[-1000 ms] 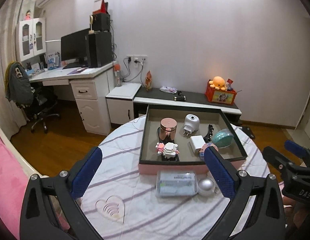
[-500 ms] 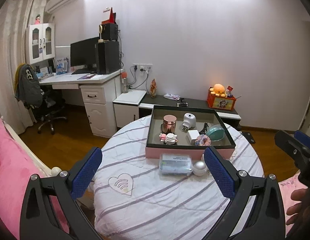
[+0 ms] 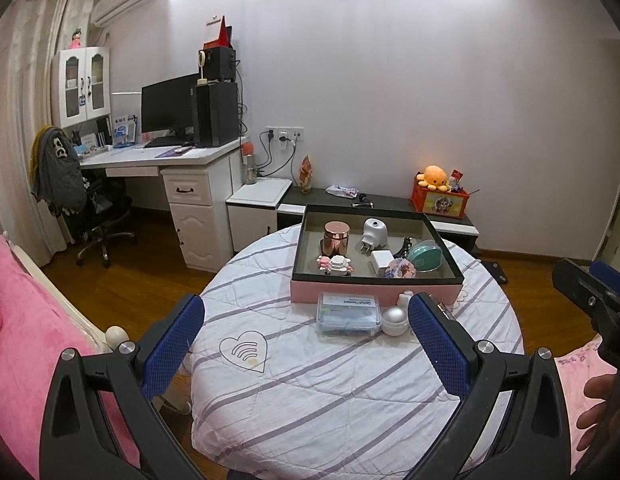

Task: Organize rigid objects
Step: 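Withdraw both tools from the box back over the table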

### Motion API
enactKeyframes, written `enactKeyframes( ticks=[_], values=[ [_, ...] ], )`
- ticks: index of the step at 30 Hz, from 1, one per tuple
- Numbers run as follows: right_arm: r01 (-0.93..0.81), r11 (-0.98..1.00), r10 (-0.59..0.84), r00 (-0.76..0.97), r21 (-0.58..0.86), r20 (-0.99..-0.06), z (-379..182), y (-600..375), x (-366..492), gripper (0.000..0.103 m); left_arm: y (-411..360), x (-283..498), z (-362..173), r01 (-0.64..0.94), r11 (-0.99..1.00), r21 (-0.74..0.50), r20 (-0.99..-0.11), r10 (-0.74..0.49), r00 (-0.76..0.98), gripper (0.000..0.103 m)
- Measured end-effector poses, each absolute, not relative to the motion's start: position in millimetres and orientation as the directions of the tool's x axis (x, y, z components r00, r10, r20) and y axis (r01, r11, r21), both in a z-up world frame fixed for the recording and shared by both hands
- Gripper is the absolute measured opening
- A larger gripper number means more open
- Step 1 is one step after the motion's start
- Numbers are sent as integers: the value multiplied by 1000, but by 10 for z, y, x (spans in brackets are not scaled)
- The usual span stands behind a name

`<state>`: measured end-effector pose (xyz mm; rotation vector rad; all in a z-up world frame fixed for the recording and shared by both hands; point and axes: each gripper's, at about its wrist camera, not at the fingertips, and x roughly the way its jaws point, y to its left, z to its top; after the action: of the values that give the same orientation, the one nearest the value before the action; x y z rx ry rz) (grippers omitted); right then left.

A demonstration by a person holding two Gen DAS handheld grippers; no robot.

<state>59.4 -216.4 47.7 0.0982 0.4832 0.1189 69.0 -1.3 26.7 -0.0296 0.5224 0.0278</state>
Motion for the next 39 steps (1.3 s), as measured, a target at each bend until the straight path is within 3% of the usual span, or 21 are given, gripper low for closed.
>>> enactKeyframes(
  ticks=[26, 39],
  values=[
    [-39, 992, 100, 837, 124, -539, 172, -2316, 851, 103, -53, 974, -63, -32, 999, -15, -575, 18, 818, 103],
    [16, 995, 55, 725, 96, -687, -487, -2466, 1362, 103, -225, 1616, -798, -14, 1000, 1, -694, 11, 720, 103]
  ],
)
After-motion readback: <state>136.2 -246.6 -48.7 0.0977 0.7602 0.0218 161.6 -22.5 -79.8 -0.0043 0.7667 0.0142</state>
